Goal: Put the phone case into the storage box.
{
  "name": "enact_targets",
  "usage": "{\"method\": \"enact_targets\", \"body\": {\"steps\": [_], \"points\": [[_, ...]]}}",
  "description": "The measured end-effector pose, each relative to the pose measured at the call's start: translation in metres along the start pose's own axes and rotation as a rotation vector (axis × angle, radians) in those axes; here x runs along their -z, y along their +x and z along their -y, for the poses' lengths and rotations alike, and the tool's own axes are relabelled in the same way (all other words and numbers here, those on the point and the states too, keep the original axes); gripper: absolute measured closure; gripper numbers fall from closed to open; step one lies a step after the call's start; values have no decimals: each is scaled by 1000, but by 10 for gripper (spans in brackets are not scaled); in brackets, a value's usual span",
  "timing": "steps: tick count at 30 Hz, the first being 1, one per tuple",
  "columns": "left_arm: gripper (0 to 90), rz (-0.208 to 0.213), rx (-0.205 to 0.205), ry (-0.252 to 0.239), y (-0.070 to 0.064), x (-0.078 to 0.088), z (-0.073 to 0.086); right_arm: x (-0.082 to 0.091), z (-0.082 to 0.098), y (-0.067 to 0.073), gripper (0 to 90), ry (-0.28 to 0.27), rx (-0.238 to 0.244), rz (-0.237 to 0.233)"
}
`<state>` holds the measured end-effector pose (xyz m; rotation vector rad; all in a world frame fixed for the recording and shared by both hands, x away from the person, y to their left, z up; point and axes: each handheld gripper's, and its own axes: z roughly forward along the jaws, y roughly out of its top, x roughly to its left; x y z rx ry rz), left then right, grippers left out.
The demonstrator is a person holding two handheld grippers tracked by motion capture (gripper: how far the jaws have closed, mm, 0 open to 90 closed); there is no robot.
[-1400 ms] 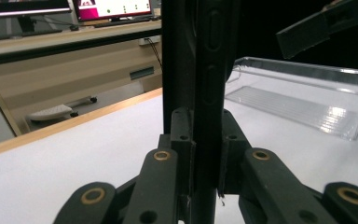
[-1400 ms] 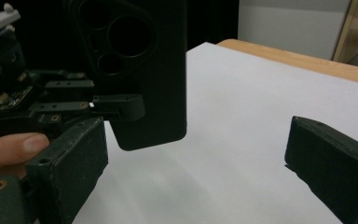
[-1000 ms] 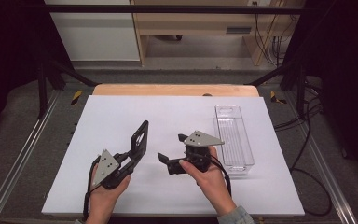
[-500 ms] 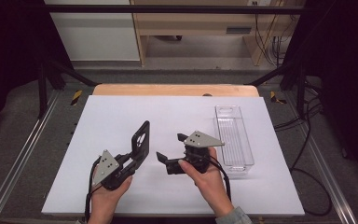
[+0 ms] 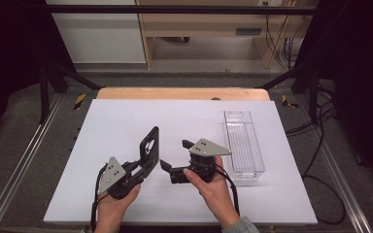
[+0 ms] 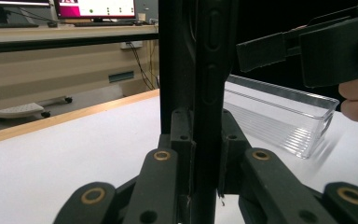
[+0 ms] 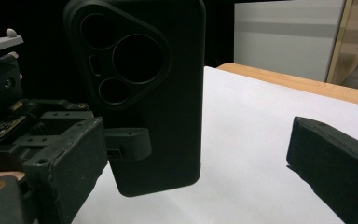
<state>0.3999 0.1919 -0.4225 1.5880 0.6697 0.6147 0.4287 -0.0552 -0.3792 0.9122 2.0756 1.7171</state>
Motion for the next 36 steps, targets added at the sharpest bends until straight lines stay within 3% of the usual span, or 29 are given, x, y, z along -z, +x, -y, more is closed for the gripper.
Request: {"method": "enact_targets", "body": {"steps": [10,23,36], "points": [[804,18,51,-9,-3,-1,2,-3,1,6,52,-6,-7,-25],[804,34,43,14,-8,-5,6,-4,1,10,49,-24,-12,-43],[804,80,32,21,-24,-11,6,-4,0,13,42,-57,-20,-47]]}}
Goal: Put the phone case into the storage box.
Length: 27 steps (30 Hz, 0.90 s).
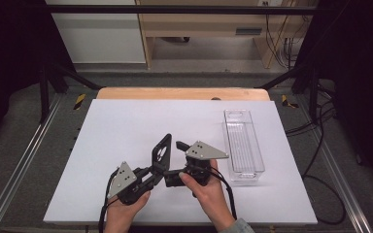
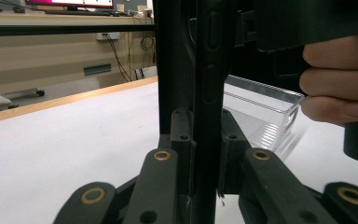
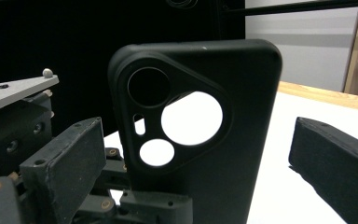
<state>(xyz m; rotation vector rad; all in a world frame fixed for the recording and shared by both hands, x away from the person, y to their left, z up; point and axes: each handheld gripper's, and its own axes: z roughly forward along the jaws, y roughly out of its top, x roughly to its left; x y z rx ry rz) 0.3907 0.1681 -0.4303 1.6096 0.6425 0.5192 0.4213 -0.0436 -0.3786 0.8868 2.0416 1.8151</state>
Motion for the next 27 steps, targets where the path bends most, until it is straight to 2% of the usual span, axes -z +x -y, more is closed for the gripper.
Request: {"method": "enact_targets", "body": {"steps": [15,27], "points": [[804,43,5,0,-11,-3,-1,-2,3,2,41,-7,3,7],[804,53,6,0,-14,-4,0,-2,4,1,42,-24,-6,16]]}}
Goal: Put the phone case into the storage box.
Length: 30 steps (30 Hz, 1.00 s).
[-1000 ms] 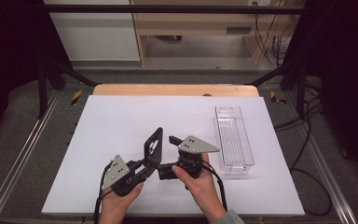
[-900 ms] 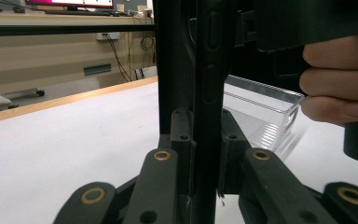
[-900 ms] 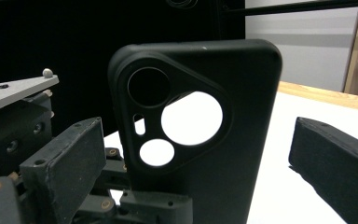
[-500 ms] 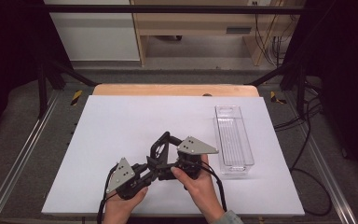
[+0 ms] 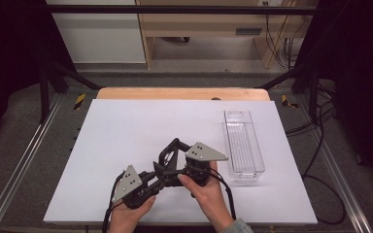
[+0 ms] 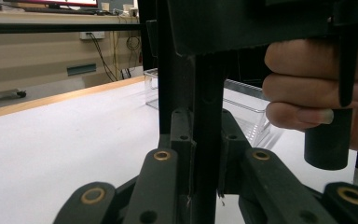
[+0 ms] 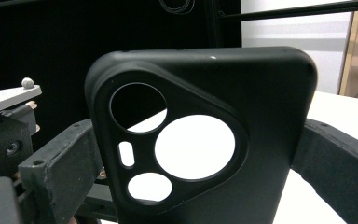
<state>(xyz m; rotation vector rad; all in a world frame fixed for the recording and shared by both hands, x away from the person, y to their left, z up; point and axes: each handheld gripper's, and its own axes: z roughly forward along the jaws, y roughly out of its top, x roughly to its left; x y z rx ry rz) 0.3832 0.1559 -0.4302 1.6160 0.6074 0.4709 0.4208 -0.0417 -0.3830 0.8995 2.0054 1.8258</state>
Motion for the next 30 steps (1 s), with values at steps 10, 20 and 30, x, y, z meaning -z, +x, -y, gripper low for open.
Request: {"method": "enact_targets", "body": {"steps": [10,20,30], "points": [[804,6,9,-4,0,0,0,-1,0,2,52,-11,1,14],[803,14,14,-5,-2,-1,0,-2,1,1,64,-13,-6,22],[803,17,16,-5,-2,-1,0,-2,2,3,110,-14,-2,30]]}}
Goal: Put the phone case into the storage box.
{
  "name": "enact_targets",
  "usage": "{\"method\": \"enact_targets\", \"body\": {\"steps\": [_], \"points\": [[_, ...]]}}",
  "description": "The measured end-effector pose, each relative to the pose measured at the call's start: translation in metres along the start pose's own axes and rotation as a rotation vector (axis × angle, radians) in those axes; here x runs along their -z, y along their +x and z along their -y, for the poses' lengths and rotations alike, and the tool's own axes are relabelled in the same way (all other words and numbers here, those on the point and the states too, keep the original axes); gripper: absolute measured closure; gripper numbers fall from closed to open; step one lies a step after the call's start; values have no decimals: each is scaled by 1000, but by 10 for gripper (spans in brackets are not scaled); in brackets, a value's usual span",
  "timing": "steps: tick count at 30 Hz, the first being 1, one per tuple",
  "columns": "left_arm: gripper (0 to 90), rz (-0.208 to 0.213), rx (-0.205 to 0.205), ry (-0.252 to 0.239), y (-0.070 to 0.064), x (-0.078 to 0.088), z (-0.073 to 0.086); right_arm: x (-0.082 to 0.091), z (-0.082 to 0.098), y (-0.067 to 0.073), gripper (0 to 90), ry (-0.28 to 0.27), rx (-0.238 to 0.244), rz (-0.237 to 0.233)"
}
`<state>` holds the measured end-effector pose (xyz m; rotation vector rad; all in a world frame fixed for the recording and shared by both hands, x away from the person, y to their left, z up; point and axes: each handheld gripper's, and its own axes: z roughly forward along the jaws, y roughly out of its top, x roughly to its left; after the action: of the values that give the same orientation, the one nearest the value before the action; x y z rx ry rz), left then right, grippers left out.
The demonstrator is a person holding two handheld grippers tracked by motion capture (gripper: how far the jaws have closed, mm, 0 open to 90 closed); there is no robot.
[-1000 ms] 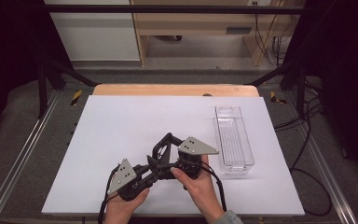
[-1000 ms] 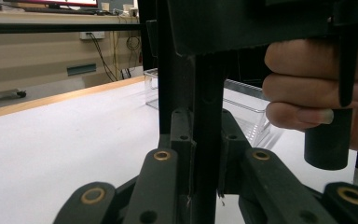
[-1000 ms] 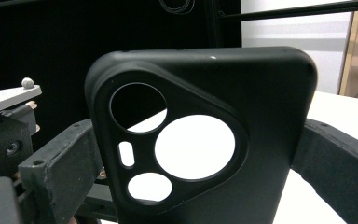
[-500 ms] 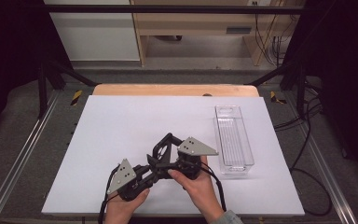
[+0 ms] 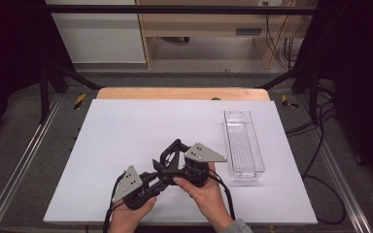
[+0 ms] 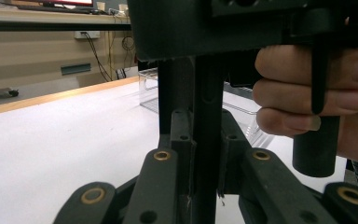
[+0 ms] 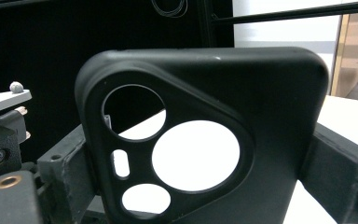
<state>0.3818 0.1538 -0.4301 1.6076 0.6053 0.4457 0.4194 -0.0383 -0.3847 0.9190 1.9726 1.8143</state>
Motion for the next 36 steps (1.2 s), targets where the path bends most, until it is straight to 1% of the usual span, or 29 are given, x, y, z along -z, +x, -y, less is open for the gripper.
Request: {"method": "enact_targets", "body": {"steps": [9,14,20,21,22,23,24,27,28,29,30,31,32,33,36], "points": [[804,0,1,1,0,0,0,0,0,0,129,0,5,2],[803,-3,3,4,1,-1,2,0,1,0,132,8,8,7],[793,-13,-18,14,1,-1,3,-1,1,-1,137,26,0,16],[782,-23,-26,13,0,-1,2,-1,2,-2,137,30,-5,22],[749,-28,-30,14,0,-1,2,-1,2,-3,138,35,-4,37],[692,-32,-39,15,0,-1,2,0,2,-7,138,38,-11,49],[692,-38,-47,18,0,-2,1,0,2,-7,138,38,-11,49],[593,-71,-71,35,3,0,2,3,2,-15,139,37,-25,86],[521,-78,-71,40,4,0,2,5,2,-21,139,39,-29,108],[493,-93,-65,46,8,2,2,6,3,-23,139,38,-34,120],[477,-93,-65,46,8,2,2,6,3,-23,139,38,-34,120],[477,-105,-62,46,10,3,2,7,3,-25,139,39,-38,130],[439,-119,-54,43,12,5,1,7,4,-26,139,41,-41,139],[416,-125,-45,37,14,7,1,7,4,-27,139,40,-46,143],[339,-131,-38,38,19,11,0,8,5,-30,139,40,-40,168]]}}
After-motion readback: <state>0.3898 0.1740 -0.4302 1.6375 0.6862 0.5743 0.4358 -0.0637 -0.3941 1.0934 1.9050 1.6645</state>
